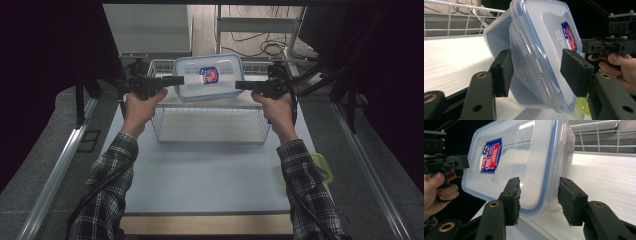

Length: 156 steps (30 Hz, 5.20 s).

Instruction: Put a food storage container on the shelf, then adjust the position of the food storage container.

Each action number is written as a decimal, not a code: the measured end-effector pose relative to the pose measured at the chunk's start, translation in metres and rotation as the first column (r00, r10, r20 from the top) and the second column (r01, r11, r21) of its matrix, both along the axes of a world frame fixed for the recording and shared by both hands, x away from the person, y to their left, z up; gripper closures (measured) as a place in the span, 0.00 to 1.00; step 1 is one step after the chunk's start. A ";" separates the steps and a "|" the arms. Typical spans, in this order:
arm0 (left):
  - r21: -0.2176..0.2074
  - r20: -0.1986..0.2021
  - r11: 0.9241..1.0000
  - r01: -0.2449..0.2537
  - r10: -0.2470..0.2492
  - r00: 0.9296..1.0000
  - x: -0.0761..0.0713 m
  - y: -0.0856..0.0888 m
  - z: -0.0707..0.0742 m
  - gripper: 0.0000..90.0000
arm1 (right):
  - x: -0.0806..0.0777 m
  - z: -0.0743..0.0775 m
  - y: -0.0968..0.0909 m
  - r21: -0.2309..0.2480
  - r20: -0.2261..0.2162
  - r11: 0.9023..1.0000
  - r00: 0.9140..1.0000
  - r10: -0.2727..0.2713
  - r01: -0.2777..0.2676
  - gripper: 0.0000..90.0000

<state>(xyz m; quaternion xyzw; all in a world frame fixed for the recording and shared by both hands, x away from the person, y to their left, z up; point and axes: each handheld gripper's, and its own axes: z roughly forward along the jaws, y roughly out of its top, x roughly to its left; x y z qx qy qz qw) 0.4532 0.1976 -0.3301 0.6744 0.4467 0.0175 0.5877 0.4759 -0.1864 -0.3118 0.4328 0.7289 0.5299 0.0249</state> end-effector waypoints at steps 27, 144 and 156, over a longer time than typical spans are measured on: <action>0.144 0.091 0.988 -0.063 0.050 0.995 -0.017 -0.010 0.009 0.42 | -0.016 0.012 0.005 -0.049 0.122 0.999 0.992 -0.009 0.015 0.57; 0.494 0.127 0.870 0.010 -0.083 0.988 -0.207 -0.020 -0.182 0.04 | -0.167 -0.148 -0.107 -0.329 0.100 0.929 0.984 -0.146 0.171 0.10; 0.498 0.126 0.867 0.011 -0.085 0.988 -0.206 -0.020 -0.183 0.04 | -0.154 -0.145 -0.171 -0.362 0.116 0.888 0.959 -0.258 0.283 0.49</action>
